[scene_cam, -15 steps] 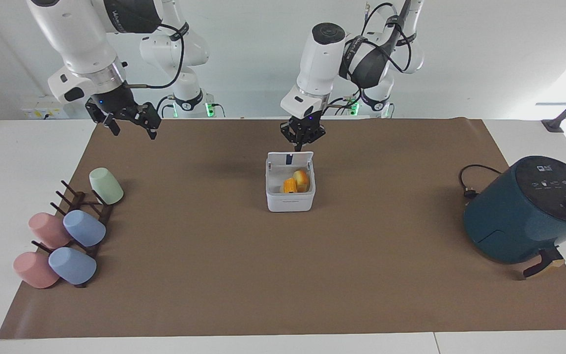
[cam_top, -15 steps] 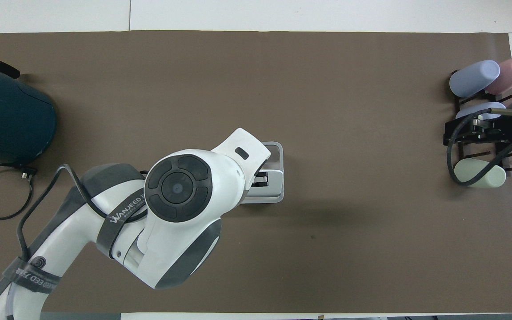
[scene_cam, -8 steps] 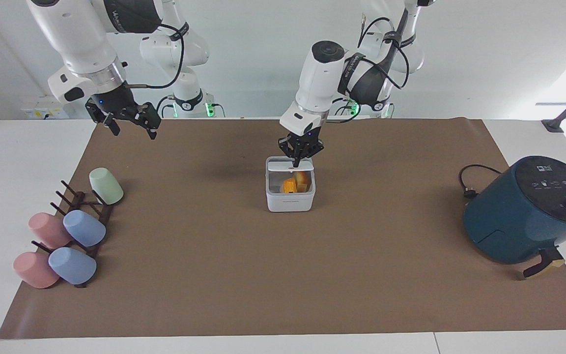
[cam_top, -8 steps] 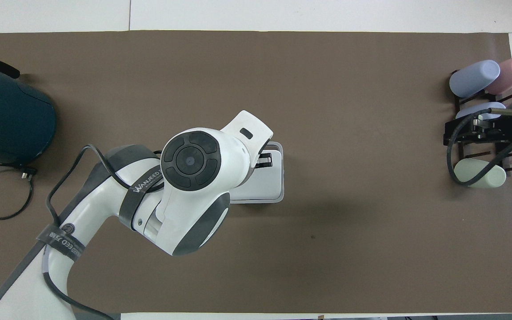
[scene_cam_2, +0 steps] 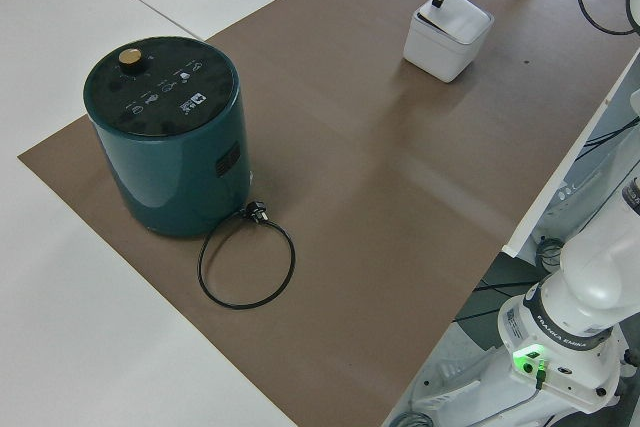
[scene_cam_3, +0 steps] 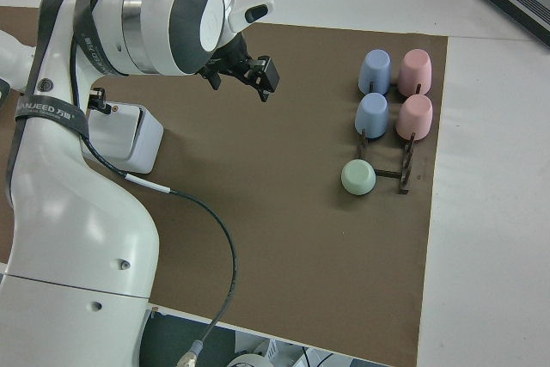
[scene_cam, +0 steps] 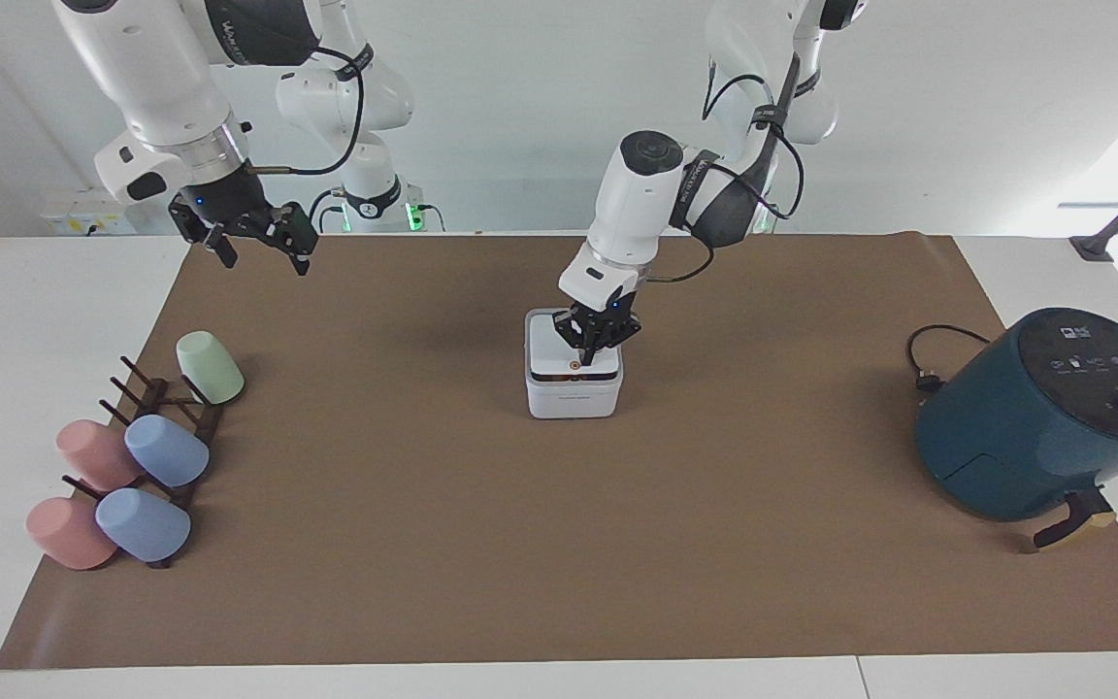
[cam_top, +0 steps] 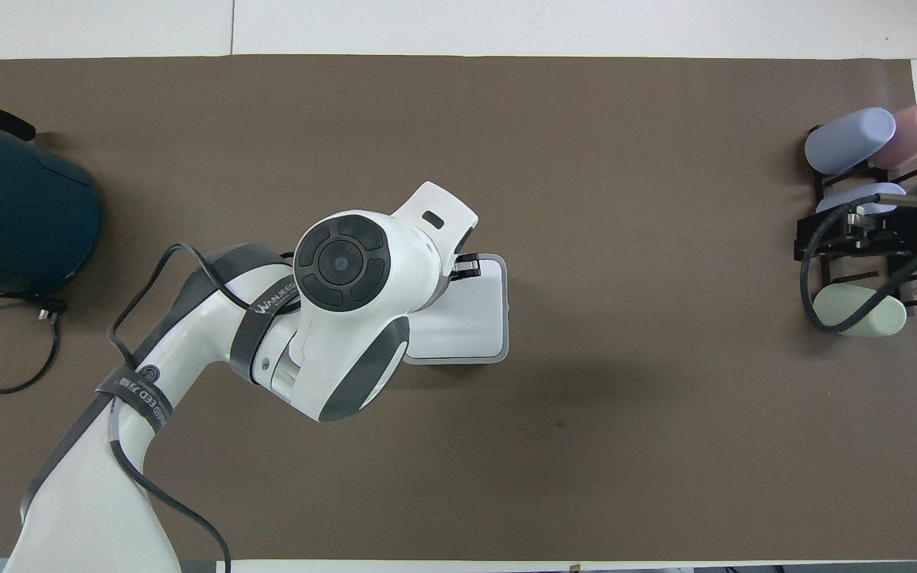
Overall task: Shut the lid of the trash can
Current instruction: 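Push the bin lid down over the opening with the left gripper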
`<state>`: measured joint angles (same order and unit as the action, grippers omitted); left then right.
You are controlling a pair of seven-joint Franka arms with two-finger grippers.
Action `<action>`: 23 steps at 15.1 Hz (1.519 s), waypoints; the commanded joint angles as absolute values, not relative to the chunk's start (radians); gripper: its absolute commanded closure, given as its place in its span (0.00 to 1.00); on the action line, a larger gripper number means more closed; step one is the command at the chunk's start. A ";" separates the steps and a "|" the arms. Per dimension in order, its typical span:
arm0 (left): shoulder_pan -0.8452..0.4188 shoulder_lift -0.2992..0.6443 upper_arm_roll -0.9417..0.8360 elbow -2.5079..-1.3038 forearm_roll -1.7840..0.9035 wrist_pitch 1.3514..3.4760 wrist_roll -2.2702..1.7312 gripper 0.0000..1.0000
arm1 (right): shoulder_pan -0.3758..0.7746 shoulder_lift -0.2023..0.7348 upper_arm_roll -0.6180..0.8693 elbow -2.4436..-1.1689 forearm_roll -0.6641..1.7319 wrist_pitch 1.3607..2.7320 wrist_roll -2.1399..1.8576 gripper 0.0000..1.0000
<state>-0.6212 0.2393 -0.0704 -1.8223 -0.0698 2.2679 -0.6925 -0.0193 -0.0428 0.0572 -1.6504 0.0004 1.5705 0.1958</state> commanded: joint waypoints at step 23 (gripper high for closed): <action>-0.522 0.195 -0.081 -1.629 -0.034 1.892 -0.600 1.00 | -0.032 -0.043 0.066 -1.649 0.000 1.562 0.175 0.00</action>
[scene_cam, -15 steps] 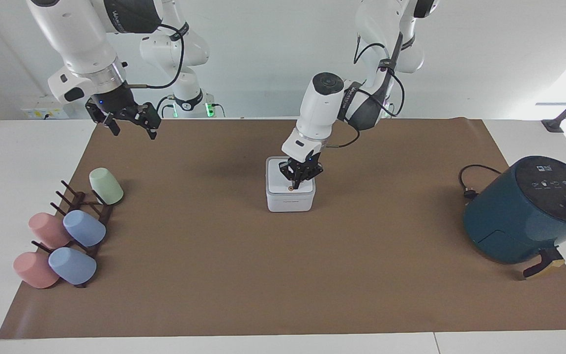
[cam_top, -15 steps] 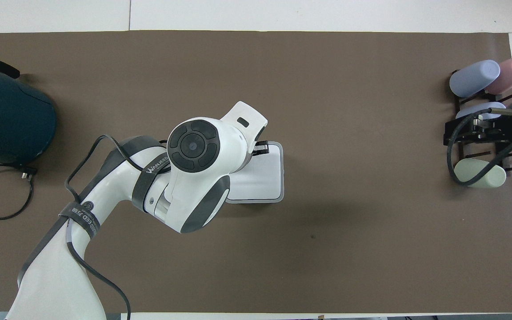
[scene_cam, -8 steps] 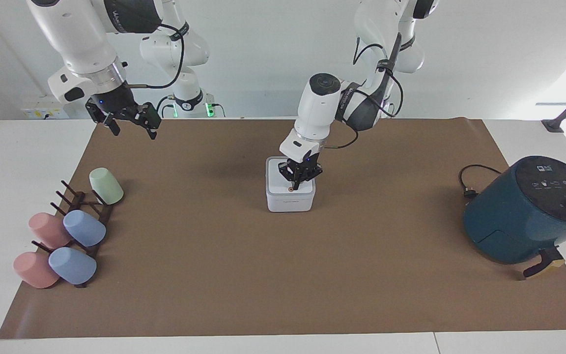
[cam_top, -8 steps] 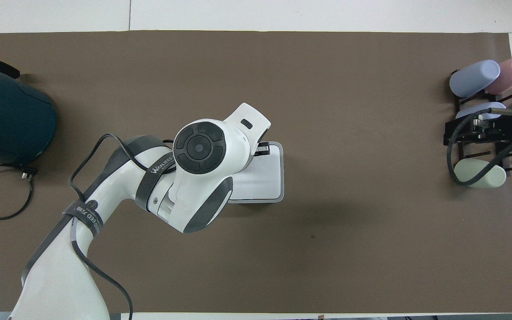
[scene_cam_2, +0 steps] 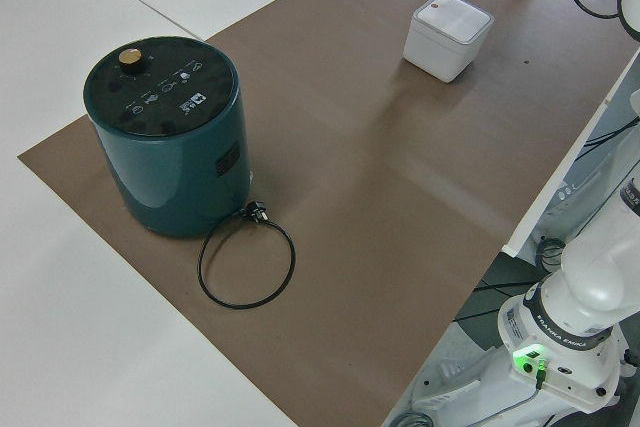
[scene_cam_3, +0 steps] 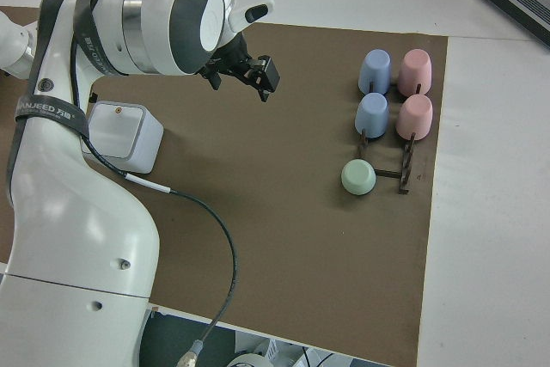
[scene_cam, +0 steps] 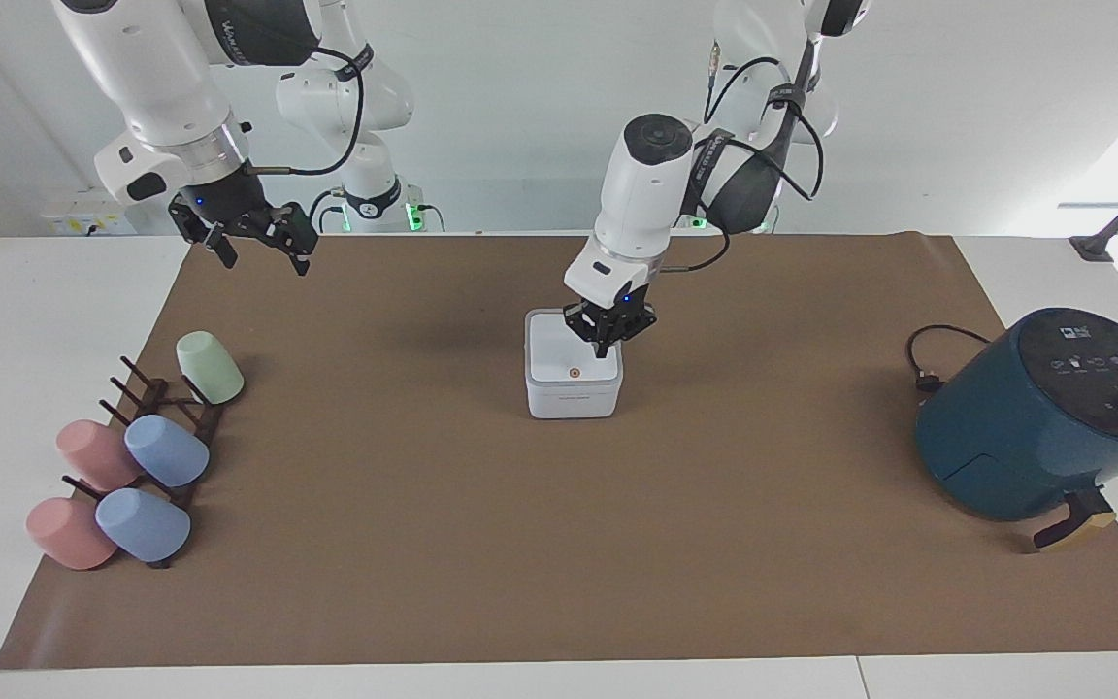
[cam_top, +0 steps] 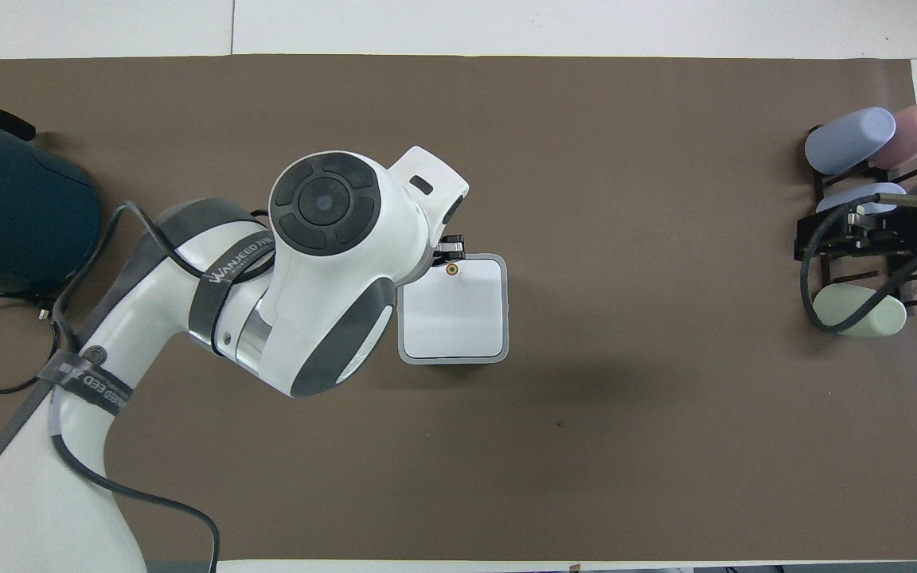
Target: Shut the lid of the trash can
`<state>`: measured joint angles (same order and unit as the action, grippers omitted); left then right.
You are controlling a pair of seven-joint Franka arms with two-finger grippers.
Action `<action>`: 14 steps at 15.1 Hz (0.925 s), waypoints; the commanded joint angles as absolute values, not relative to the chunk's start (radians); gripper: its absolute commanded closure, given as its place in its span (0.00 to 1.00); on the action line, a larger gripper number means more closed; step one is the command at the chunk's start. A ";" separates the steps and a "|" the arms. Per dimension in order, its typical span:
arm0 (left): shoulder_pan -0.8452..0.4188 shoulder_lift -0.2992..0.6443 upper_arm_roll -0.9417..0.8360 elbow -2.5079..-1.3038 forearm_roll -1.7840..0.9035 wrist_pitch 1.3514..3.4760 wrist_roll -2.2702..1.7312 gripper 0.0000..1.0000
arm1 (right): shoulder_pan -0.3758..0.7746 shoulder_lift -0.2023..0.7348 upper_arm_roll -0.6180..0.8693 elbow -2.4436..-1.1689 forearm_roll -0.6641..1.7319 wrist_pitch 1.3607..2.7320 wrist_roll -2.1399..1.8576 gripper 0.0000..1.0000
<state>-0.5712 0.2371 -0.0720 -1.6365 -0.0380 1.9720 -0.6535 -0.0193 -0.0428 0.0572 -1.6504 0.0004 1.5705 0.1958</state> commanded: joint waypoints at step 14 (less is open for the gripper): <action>-0.080 -0.074 -0.063 -1.632 -0.011 1.460 0.038 0.00 | -0.032 -0.043 0.066 -1.649 0.000 1.560 0.175 0.00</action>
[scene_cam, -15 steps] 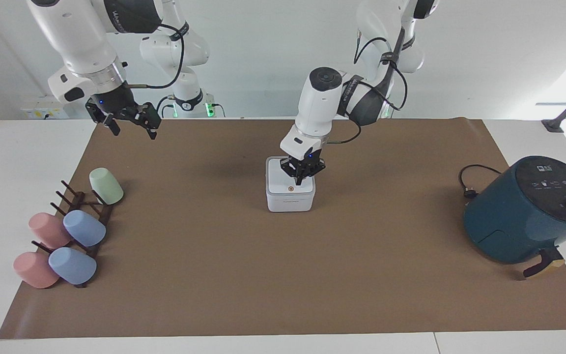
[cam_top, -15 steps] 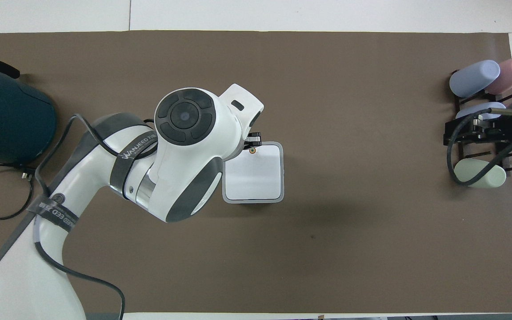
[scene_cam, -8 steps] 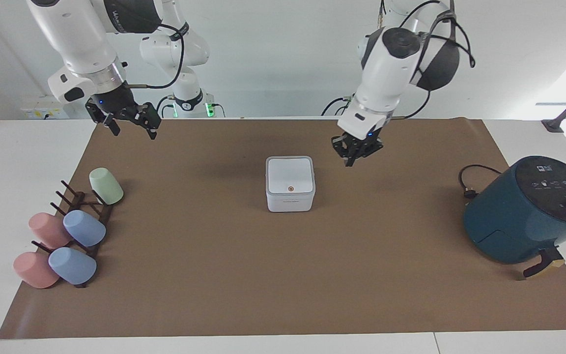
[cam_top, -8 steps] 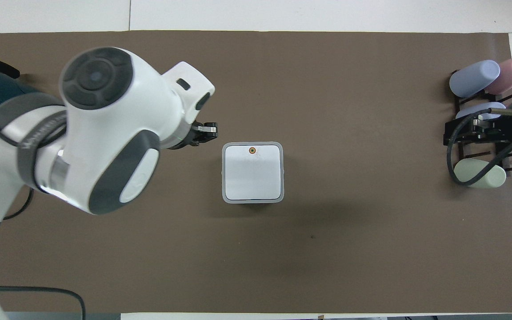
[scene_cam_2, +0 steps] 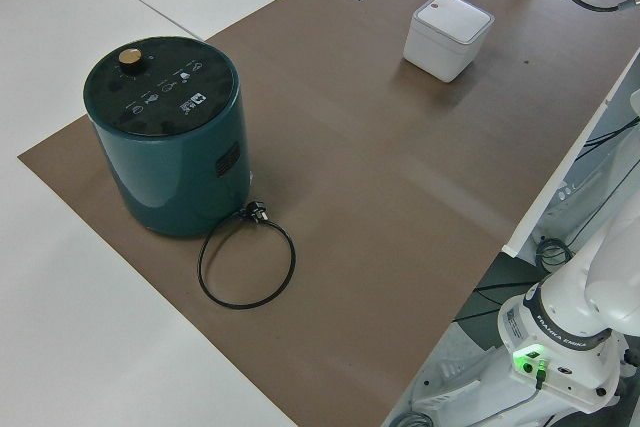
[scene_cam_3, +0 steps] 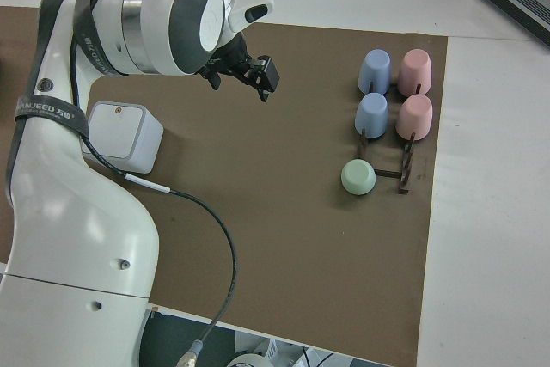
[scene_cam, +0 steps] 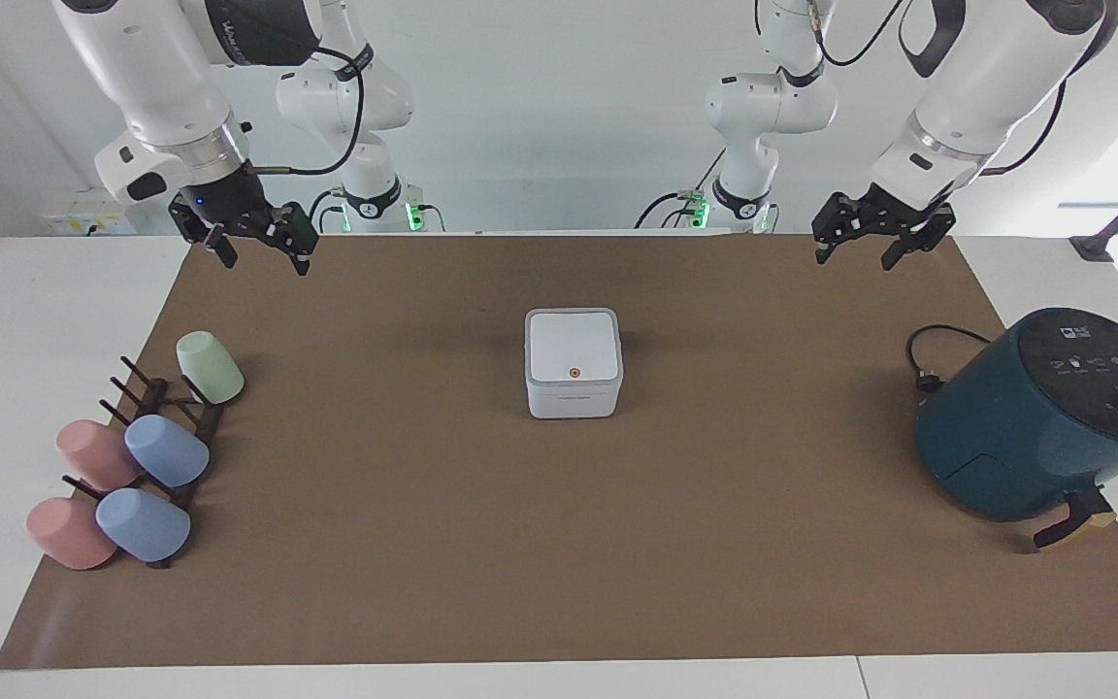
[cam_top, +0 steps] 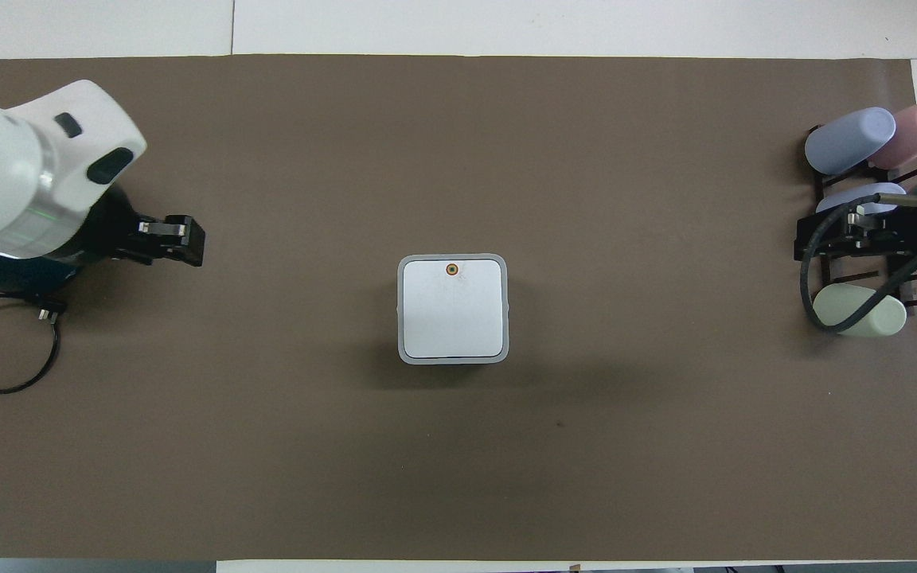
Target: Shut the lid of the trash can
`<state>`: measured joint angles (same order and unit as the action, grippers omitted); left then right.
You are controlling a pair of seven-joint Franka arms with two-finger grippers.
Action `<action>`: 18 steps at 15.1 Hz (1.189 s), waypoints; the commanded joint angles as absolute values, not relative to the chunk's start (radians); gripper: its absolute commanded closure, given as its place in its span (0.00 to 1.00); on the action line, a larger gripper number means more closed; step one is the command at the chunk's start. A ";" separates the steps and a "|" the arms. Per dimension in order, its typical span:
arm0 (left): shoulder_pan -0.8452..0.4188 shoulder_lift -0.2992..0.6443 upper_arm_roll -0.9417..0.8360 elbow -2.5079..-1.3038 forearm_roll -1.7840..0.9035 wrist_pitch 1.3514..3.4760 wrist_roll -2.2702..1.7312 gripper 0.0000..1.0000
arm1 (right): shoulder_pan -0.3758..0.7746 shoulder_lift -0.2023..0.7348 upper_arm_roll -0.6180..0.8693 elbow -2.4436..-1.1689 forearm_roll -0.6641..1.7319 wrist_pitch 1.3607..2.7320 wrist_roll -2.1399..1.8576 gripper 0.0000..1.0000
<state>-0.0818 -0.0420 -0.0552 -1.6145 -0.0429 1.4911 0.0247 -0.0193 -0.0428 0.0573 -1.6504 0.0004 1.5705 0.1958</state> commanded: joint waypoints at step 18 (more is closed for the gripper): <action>-0.077 -0.075 -0.049 -1.574 -0.046 1.414 0.014 0.00 | -0.032 -0.043 0.066 -1.649 0.000 1.560 0.175 0.00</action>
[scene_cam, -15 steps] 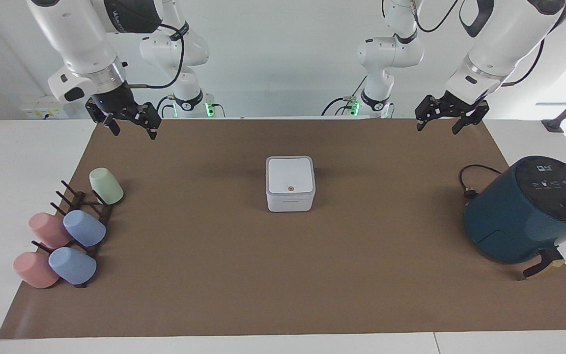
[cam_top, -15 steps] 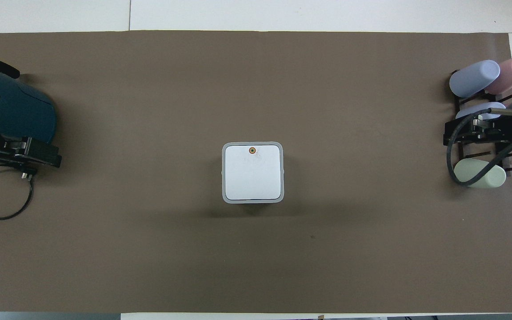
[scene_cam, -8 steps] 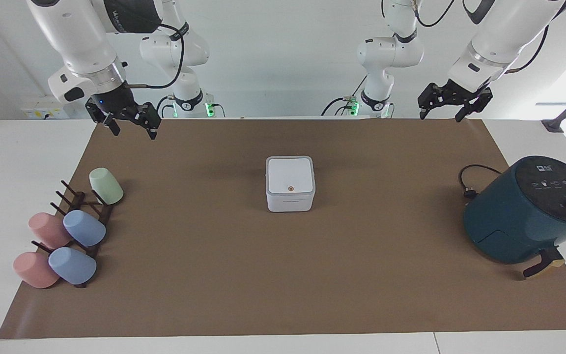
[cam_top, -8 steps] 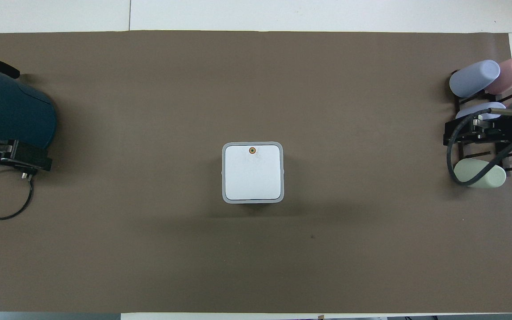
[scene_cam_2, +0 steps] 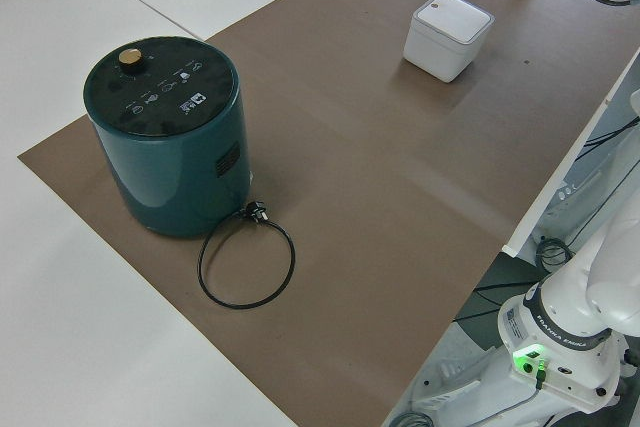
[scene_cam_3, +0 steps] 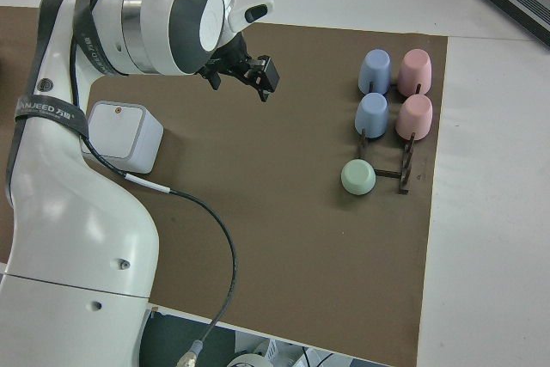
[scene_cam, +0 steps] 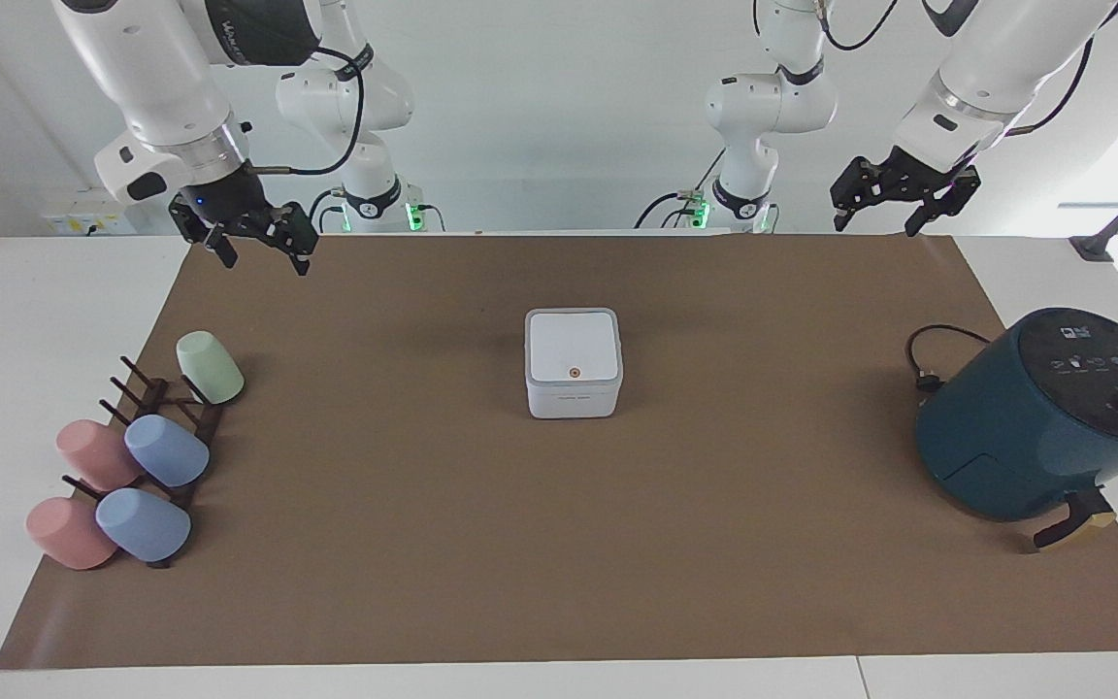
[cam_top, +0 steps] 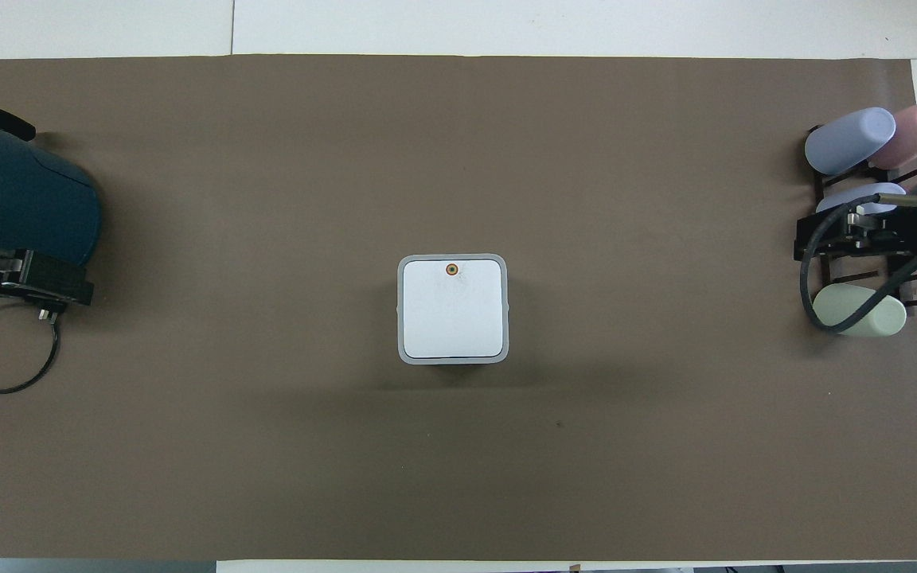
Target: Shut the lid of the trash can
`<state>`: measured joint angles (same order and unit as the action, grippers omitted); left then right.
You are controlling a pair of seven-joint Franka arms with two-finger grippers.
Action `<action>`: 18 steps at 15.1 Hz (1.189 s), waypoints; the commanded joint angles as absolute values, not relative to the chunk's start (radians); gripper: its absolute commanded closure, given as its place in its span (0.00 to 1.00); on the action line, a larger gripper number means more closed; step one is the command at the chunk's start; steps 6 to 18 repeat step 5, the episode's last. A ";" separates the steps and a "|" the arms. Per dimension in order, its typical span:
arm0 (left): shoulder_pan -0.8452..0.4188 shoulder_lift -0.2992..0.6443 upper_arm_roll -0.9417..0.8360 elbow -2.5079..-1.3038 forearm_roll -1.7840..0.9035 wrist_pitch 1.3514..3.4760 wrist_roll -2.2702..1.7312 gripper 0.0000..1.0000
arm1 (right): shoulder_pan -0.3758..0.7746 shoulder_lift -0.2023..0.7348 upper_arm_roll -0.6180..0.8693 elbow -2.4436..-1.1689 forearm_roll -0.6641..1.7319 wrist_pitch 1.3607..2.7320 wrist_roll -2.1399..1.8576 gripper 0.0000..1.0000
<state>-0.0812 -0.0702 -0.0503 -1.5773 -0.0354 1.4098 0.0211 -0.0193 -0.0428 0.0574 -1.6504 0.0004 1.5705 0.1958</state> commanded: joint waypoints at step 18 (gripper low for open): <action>-0.077 -0.077 -0.049 -1.583 -0.048 1.414 0.015 0.00 | -0.032 -0.043 0.066 -1.649 0.000 1.562 0.175 0.00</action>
